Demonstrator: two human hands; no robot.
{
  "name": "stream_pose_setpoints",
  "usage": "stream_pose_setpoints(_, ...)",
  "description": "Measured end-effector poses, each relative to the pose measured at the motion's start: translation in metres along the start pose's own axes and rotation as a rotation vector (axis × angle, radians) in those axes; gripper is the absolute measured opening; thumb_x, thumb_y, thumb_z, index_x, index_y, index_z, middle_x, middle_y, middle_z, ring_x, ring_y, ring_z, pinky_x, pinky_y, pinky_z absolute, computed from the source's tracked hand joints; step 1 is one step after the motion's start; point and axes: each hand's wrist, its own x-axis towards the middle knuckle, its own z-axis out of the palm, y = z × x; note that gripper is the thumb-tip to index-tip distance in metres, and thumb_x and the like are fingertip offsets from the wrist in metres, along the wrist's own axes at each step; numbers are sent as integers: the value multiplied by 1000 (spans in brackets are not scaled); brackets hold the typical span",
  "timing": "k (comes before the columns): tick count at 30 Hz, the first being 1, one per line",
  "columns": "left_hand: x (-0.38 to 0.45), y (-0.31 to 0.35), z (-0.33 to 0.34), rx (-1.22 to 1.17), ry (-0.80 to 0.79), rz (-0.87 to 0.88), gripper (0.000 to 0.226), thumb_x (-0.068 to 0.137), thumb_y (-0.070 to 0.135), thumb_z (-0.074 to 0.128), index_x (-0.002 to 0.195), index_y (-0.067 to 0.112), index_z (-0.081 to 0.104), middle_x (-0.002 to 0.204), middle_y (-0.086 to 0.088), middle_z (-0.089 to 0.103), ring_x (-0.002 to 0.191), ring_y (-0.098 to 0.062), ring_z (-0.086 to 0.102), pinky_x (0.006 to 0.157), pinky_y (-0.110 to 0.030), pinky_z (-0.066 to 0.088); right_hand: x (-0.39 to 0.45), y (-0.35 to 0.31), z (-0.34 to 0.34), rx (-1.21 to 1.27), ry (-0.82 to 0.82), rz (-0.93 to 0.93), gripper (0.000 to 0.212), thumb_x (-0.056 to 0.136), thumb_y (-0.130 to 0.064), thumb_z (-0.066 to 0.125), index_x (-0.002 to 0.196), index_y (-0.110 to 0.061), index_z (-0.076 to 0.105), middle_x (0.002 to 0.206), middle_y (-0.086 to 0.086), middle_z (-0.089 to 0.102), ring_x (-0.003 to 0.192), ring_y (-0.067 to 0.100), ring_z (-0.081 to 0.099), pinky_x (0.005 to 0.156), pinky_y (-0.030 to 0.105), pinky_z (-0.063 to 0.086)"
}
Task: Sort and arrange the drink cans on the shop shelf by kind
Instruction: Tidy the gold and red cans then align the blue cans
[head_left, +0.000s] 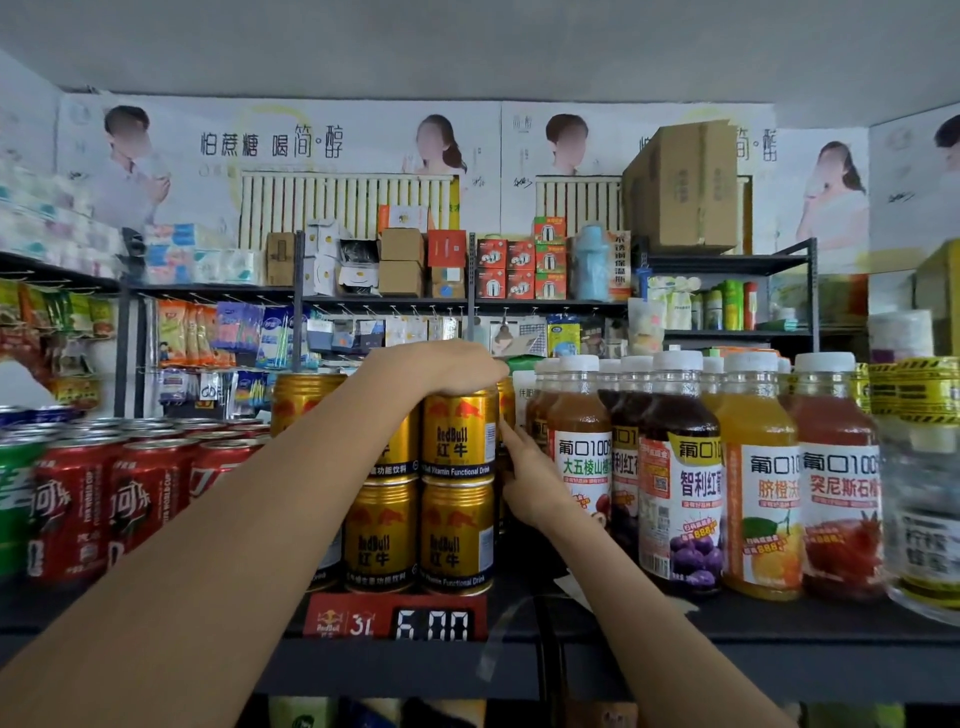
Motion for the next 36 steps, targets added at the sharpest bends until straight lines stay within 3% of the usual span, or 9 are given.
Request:
stream_pose_setpoints(8, 0, 3, -2, 188, -20, 61, 31, 78, 39, 25, 77, 19, 47, 79, -5, 49, 73, -20, 49, 84, -42, 49, -4, -2, 1, 28, -21, 28, 86, 83, 12, 46, 150, -27, 9, 158, 2, 7, 144, 23, 10, 117, 37, 17)
stream_pose_setpoints(14, -4, 2, -4, 157, -4, 49, 31, 69, 44, 24, 68, 21, 45, 74, -4, 47, 70, -21, 49, 85, -45, 49, -6, -6, 1, 87, -5, 17, 83, 83, 12, 46, 150, -25, 13, 157, 3, 10, 144, 22, 10, 117, 37, 15)
stream_pose_setpoints(19, -10, 0, 0, 196, 95, 75, 25, 94, 32, 43, 71, 23, 47, 69, 4, 54, 57, -10, 54, 55, -25, 50, -14, -8, 4, 125, -51, 48, 85, 83, 14, 46, 150, -24, 10, 157, 2, 5, 144, 19, 7, 117, 34, 14)
stream_pose_setpoints(23, -12, -2, 4, -70, 87, 27, 34, 88, 40, 30, 75, 16, 52, 69, -2, 50, 68, -20, 53, 78, -36, 53, -15, -7, 2, 236, -92, 75, 87, 82, 14, 48, 149, -29, 11, 154, 2, 22, 141, 23, 21, 114, 40, 25)
stream_pose_setpoints(26, -22, -2, 3, -61, 250, 53, 40, 99, 32, 30, 66, 16, 46, 62, 1, 45, 62, -17, 49, 77, -34, 48, -23, -10, -5, 394, -98, 59, 81, 84, 14, 46, 147, -29, 20, 139, -1, 44, 133, 20, 37, 108, 42, 37)
stream_pose_setpoints(29, -44, -1, 5, 42, 450, 141, 43, 99, 35, 30, 64, 20, 48, 67, -1, 56, 65, -17, 53, 100, -38, 31, -39, -11, -13, 505, -65, 20, 75, 86, 10, 50, 146, -26, 22, 131, -8, 45, 126, 14, 40, 105, 44, 40)
stream_pose_setpoints(32, -61, -7, 10, 81, 587, 127, 42, 100, 31, 30, 86, 11, 63, 89, -6, 67, 85, -21, 60, 108, -37, 18, -59, -14, -23, 620, -86, 32, 67, 88, -7, 59, 145, -22, 25, 134, 0, 48, 123, 17, 46, 103, 41, 42)
stream_pose_setpoints(34, -70, -11, 13, 61, 646, 124, 40, 100, 30, 30, 99, 12, 65, 102, -4, 67, 96, -21, 58, 107, -35, 17, -74, -22, -26, 615, -124, 14, 67, 86, -19, 64, 143, -20, 27, 116, -12, 52, 112, 8, 48, 95, 28, 42)
stream_pose_setpoints(36, -79, -15, 16, 16, 659, 118, 36, 99, 29, 32, 106, 16, 65, 109, -2, 66, 103, -20, 56, 105, -36, 20, -82, -32, -20, 534, -112, -18, 77, 82, -24, 68, 144, -21, 23, 113, -20, 48, 108, 1, 42, 91, 22, 38)
